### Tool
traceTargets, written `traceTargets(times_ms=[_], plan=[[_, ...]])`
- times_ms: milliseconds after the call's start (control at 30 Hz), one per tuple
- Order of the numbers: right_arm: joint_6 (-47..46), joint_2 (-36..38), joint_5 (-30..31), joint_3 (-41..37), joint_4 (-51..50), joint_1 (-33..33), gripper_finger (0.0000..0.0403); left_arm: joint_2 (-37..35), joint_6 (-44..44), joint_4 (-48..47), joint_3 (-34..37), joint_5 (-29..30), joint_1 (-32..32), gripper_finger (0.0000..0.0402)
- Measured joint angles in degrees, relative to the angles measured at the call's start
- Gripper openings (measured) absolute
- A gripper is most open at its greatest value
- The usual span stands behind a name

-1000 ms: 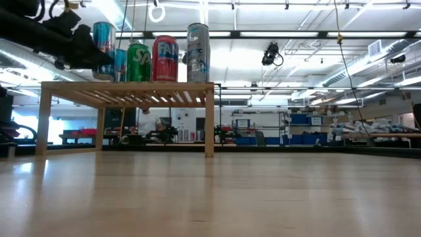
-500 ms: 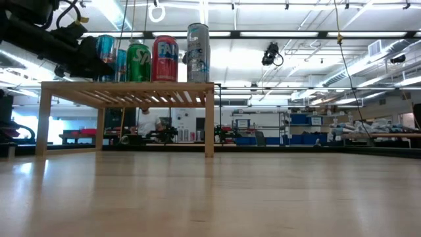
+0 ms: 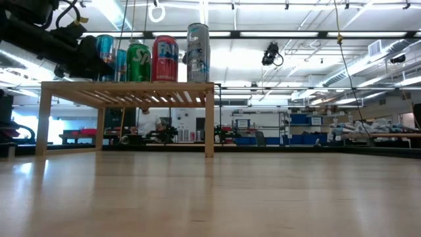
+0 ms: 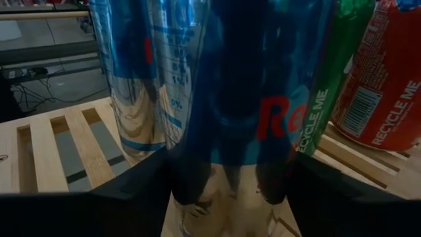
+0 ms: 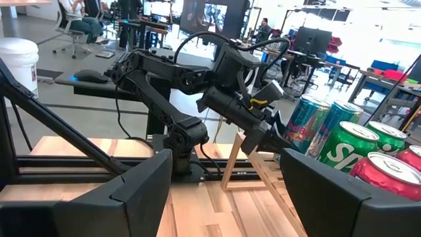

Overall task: Place canned beverage on shelf
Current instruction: Put the blue soda can on the shelf

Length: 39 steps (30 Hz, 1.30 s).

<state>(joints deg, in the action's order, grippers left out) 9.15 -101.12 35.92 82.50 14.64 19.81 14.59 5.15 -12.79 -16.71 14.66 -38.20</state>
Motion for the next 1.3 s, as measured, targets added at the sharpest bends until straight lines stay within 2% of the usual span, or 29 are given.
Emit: traceTargets(times_ms=[200,333,567,800,933,1133,1300], plan=[[-0.6,0.0,0.0,0.0,0.0,0.0,0.0291,0.0,0.2,-0.4,0.0,0.0,0.0,0.0314],[-0.6,0.0,0.0,0.0,0.0,0.0,0.0291,0.0,0.5,0.3,0.0,0.1,0.0,0.0333],[-1.0,0.0,0.0,0.0,0.2,-0.6,0.0291,0.0,0.7,2.6,-1.1,0.0,0.0,0.0336],[-2.1,0.0,0.1,0.0,-0.2,-1.7,0.0291,0.0,0.7,-4.7,-9.0,0.0,0.1,0.0337],[-2.1,0.0,0.1,0.0,-0.1,-1.7,0.0291,0.0,3.5,-7.1,-12.4,-0.1,0.1,0.0337],[-2.1,0.0,0.1,0.0,-0.2,-1.7,0.0291,0.1,4.3,-9.9,-17.7,-5.4,0.2,0.0337],[-2.1,0.0,0.1,0.0,-0.2,-1.7,0.0291,0.4,4.8,-12.2,-21.9,-5.9,0.2,0.0337]])
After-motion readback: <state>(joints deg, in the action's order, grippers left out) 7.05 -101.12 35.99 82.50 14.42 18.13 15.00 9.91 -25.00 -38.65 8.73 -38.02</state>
